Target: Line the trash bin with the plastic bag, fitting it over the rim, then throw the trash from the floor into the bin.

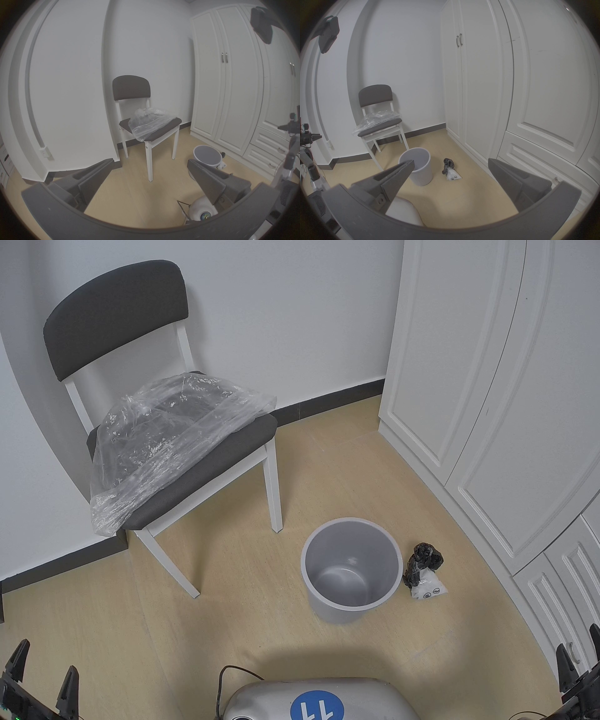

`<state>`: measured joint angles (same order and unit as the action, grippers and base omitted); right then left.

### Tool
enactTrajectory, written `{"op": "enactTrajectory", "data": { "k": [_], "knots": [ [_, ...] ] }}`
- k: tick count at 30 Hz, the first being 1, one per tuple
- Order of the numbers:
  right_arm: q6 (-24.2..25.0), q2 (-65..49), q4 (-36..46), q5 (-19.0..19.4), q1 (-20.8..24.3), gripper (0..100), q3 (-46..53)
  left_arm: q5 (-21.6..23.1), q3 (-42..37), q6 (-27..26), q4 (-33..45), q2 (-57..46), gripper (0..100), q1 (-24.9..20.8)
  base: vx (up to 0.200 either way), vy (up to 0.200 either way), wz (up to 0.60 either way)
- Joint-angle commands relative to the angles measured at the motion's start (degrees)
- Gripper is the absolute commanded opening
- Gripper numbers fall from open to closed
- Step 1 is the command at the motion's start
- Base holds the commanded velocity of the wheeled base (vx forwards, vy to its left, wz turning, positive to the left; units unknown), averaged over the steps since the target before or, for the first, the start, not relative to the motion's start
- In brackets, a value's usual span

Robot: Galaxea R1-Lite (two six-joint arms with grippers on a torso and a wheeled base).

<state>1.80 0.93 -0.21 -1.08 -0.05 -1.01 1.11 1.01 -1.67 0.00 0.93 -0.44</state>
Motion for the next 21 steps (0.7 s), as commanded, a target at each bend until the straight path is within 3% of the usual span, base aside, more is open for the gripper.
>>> {"op": "enactTrajectory", "data": {
  "k": [1,7,12,14,18,21],
  "knots": [
    [-0.13,-0.93,-0.06,-0.15,-0.13,100,0.92,0.56,-1.01,-0.35,-0.09,-0.93,100,0.09,0.000,0.000,0.00],
    [0.22,-0.93,-0.06,-0.15,0.05,100,0.92,-1.81,-0.92,4.75,0.00,-0.93,100,0.00,0.000,0.000,0.00],
    [-0.13,-0.93,-0.06,0.03,0.05,100,1.01,-1.55,-1.01,3.69,0.00,-0.93,100,0.00,0.000,0.000,0.00],
    [-1.89,-0.93,-0.06,0.03,-0.13,100,0.92,-0.41,-1.01,-0.26,0.00,-0.93,100,0.09,0.000,0.000,0.00],
    [-2.33,-0.93,-0.23,0.38,-0.13,100,0.92,-0.32,-1.01,0.70,0.09,-0.93,100,0.09,0.000,0.000,0.00],
    [-0.49,-0.93,-0.23,0.12,-0.04,100,0.92,-1.99,-1.01,4.31,0.00,-0.93,100,0.09,0.000,0.000,0.00]
  ]
}}
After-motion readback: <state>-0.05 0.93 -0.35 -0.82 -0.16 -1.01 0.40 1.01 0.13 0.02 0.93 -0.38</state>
